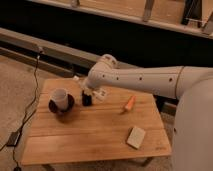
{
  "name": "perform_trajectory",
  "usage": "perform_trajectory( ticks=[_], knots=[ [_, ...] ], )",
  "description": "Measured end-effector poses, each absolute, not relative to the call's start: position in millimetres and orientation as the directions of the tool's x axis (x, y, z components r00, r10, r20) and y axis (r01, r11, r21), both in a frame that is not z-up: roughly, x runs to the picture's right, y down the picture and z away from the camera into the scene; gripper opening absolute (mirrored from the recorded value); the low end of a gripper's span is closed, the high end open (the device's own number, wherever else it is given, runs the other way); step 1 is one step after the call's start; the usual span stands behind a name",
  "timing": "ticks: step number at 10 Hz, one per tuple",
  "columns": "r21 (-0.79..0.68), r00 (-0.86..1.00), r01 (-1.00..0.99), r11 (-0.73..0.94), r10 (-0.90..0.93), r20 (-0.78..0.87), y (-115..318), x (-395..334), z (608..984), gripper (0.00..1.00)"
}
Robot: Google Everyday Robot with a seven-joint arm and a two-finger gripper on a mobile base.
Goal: Stand the bottle upright
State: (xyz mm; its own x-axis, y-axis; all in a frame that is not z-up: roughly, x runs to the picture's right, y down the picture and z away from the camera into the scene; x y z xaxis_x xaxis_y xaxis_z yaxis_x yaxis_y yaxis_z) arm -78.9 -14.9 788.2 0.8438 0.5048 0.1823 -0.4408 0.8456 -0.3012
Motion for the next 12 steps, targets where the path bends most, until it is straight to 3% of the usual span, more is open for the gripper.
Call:
perform_trajectory(
  ticks=[7,12],
  knots=[
    [-0.055,0.752,-0.51,0.859,0.476,0.455,-49,-82,780,0.0],
    [-0.082,0.586,-0.624,0.777,0.535,0.608,-24,-58,784,0.0]
  ],
)
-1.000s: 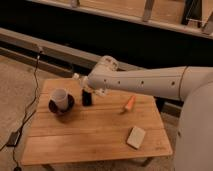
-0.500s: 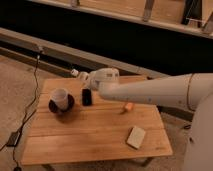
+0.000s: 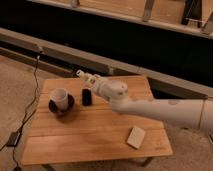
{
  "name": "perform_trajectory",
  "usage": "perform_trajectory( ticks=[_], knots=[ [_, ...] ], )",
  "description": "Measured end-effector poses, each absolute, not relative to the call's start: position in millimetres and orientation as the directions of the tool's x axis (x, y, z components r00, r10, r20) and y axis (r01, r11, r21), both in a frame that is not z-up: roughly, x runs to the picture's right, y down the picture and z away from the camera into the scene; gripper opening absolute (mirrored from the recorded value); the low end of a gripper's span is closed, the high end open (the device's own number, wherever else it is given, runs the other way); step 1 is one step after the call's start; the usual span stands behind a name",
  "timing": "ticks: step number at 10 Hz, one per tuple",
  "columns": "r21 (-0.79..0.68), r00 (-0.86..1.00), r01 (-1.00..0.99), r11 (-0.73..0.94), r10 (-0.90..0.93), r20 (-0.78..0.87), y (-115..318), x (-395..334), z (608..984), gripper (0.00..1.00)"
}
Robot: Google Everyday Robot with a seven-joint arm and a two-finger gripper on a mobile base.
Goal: Stand the bottle upright
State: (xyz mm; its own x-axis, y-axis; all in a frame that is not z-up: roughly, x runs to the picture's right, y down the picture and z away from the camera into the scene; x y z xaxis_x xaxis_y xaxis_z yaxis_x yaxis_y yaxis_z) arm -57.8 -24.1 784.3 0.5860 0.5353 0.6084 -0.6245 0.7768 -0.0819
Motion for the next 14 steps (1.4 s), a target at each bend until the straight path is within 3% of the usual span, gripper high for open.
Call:
perform_trajectory(
  ticks=[7,14],
  knots=[
    [-0.107,0.397,-0.722,0.684,0.536,0.745,-12,-31,784,0.0],
    [-0.154,0.301,-0.767,0.622,0.562,0.77,7,-35,813,0.0]
  ],
)
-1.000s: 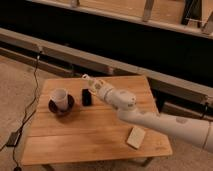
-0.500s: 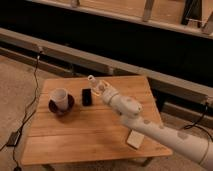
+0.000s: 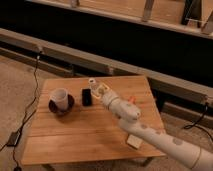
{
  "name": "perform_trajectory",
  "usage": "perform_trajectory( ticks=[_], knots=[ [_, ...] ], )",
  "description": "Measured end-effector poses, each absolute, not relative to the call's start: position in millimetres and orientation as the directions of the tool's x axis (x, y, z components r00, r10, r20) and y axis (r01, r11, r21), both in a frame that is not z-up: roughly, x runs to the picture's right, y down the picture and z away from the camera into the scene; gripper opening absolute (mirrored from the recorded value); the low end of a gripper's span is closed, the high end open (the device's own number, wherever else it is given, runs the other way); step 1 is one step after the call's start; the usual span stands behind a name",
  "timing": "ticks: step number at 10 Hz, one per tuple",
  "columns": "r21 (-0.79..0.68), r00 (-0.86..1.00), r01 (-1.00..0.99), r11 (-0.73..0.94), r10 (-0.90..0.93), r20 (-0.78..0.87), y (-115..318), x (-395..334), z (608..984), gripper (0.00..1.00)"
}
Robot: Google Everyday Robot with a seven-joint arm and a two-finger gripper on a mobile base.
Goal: Stand the bottle upright
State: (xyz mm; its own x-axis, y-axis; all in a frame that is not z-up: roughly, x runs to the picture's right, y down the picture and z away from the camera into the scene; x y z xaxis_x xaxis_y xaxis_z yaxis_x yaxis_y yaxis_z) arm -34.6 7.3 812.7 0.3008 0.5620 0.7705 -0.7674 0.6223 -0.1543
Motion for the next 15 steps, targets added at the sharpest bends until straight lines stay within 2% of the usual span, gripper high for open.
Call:
perform_trajectory(
  ticks=[15],
  knots=[
    [-0.397,0.094,-0.789,0.469,0.731,0.676,30,-40,880,0.0]
  ],
)
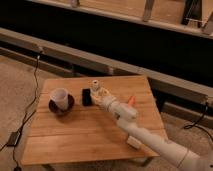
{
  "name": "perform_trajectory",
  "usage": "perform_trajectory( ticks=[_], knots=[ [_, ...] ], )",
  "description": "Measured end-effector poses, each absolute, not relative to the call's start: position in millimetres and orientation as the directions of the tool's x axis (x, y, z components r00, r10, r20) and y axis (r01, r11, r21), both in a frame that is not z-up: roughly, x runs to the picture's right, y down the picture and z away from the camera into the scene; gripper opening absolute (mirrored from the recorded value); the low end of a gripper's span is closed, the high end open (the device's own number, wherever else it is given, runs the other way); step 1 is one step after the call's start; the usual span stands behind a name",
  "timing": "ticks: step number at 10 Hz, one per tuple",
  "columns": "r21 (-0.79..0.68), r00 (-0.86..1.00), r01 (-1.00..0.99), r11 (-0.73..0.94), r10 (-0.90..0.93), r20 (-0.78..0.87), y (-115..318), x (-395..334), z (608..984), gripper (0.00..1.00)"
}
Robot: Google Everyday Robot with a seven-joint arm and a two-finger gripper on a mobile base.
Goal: Stand the bottle upright
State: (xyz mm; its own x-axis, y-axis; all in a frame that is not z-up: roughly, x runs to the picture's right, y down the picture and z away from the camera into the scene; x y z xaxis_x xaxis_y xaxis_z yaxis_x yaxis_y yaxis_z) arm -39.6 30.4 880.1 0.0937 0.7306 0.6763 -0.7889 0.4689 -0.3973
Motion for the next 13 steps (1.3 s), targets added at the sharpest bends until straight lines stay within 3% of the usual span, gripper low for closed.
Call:
perform_trajectory(
  ticks=[13],
  knots=[
    [-0.39,0.108,-0.821,0.416,0.786,0.609,40,-12,884,0.0]
  ],
)
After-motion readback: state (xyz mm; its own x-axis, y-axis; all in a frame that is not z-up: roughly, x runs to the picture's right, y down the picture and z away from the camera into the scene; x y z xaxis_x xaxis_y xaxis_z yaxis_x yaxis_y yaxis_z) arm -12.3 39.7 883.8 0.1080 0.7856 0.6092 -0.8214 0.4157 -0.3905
